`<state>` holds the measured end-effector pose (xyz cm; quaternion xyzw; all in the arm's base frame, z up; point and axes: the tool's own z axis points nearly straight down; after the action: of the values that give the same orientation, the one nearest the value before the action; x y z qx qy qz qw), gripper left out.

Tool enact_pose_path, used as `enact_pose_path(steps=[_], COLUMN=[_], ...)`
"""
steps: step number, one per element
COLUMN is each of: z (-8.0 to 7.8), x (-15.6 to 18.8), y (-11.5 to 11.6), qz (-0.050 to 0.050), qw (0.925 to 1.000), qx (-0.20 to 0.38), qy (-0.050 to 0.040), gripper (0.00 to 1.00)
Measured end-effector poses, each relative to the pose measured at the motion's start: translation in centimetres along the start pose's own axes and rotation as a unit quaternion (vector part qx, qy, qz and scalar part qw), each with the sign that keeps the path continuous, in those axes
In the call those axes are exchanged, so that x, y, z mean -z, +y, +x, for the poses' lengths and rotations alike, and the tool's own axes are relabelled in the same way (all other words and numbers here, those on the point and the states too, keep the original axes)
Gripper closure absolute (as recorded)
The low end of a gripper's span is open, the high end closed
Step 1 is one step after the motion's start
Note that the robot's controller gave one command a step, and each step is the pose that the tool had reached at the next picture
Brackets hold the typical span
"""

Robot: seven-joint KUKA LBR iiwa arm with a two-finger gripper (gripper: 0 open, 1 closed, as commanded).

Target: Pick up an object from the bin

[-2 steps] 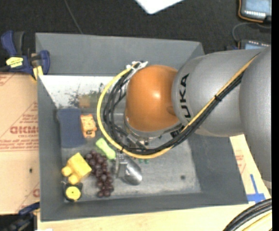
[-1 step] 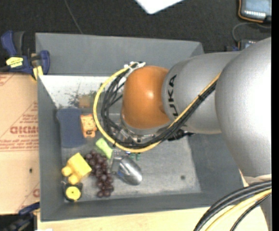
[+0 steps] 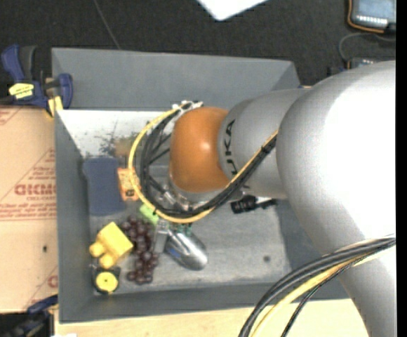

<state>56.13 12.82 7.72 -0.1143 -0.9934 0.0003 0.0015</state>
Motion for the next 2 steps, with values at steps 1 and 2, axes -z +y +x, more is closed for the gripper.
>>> enact_pose_path(steps=[1,2], z=[1.8,0.9], x=[3.1,4.1], y=[-1.5,-0.9], qz=[-0.001,-0.002], qw=[0.9985,0.9987], qx=[-0.055,-0.050], qy=[-0.0007,-0.0050], gripper=[0.00,0.00])
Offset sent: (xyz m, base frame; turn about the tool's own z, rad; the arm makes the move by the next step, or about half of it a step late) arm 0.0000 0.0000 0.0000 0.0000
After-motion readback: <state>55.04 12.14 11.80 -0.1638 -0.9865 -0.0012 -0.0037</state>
